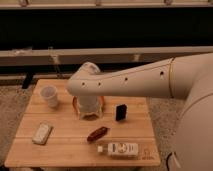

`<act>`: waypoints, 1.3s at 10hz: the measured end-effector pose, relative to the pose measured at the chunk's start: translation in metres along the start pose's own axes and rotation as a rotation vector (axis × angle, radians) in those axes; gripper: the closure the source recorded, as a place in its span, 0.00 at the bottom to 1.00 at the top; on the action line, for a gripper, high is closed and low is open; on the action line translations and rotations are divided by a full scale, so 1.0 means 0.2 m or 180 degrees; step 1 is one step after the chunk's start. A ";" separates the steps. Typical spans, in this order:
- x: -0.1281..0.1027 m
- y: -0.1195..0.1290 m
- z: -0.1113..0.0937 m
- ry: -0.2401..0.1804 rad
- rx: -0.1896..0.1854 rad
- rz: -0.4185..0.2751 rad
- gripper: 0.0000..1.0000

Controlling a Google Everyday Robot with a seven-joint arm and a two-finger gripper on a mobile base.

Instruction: Move the arm in a circular motion

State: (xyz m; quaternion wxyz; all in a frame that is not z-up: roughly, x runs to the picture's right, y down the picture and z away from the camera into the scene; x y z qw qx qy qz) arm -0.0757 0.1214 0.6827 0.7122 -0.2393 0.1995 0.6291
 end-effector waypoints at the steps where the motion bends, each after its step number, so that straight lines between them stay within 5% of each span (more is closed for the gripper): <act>1: 0.00 -0.03 -0.01 0.0008 0.0045 0.0087 0.35; 6: -0.09 -0.39 -0.09 -0.0011 0.0246 0.0488 0.35; 11: -0.27 -0.57 -0.07 0.0003 0.0208 0.0551 0.35; 13: -0.29 -0.52 -0.07 0.0007 0.0207 0.0486 0.35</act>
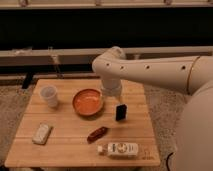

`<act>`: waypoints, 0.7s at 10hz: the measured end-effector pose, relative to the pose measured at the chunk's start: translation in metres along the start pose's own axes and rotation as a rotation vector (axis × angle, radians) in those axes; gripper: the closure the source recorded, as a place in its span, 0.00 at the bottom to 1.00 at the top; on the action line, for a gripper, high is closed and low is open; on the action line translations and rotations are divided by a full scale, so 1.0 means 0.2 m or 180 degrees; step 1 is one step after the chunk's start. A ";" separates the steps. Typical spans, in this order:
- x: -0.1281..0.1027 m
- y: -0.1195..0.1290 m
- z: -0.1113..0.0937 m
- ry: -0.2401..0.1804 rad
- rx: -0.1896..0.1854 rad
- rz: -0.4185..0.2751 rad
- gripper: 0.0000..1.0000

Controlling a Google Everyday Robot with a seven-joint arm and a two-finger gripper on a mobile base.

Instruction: Move the arm in a circular motion

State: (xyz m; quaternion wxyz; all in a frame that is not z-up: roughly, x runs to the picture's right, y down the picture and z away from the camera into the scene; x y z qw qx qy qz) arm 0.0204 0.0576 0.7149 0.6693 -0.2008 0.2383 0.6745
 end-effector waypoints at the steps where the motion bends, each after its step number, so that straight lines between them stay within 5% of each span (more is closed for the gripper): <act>1: 0.00 0.01 0.00 -0.0003 -0.0004 -0.0014 0.35; 7: -0.09 0.02 0.01 -0.0007 -0.0020 -0.0088 0.35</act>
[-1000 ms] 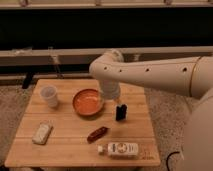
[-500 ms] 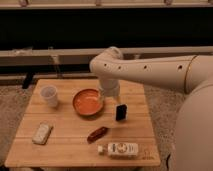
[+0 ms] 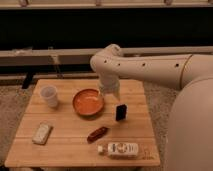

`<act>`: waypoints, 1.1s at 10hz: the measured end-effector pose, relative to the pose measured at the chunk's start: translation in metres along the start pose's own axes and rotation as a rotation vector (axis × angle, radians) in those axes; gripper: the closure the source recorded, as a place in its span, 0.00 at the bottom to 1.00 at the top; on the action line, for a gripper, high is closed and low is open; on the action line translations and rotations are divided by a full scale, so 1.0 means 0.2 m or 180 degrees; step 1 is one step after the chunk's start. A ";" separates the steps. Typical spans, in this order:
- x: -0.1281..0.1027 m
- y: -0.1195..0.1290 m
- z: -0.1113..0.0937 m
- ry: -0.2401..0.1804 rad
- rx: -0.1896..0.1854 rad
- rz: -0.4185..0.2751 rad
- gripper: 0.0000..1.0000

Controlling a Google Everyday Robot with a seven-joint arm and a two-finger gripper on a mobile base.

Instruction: Move the arm in a circular motion

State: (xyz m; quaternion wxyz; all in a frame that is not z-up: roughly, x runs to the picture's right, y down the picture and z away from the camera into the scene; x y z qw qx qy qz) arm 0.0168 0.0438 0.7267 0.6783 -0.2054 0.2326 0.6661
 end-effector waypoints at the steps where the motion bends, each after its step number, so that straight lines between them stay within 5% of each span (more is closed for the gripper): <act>1: -0.02 0.01 0.00 -0.0004 -0.0011 -0.0014 0.35; 6: -0.09 0.03 0.01 0.0001 -0.0014 -0.0093 0.35; 11: -0.20 0.22 0.02 0.0031 -0.0044 -0.0277 0.35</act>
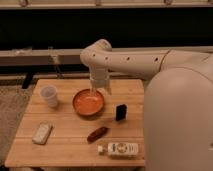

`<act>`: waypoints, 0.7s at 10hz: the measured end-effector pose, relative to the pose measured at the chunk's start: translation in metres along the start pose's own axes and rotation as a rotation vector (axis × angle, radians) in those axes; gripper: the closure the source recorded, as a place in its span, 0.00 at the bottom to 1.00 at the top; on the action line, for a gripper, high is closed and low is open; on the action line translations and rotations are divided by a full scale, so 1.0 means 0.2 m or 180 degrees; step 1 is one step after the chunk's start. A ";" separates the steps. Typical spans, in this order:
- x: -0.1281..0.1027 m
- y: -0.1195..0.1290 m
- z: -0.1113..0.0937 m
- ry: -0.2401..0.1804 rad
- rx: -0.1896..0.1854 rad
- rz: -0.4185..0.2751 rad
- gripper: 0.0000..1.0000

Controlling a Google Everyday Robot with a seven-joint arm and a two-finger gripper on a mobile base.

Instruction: Move the arm in a circular motion

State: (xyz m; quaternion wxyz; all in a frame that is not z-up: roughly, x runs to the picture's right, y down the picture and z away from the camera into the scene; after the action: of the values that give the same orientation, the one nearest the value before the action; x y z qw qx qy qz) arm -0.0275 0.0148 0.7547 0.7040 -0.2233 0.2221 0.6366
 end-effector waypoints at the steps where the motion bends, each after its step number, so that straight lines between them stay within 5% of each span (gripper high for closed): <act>1: -0.02 0.01 0.00 0.0003 -0.0006 -0.0034 0.35; 4: -0.05 0.10 0.00 0.0007 -0.0029 -0.0092 0.35; 7: -0.01 0.06 0.00 0.0004 -0.0028 -0.0134 0.35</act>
State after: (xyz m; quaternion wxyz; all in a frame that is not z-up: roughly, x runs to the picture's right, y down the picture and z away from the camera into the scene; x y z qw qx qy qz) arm -0.0394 0.0138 0.7554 0.7161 -0.2314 0.2150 0.6224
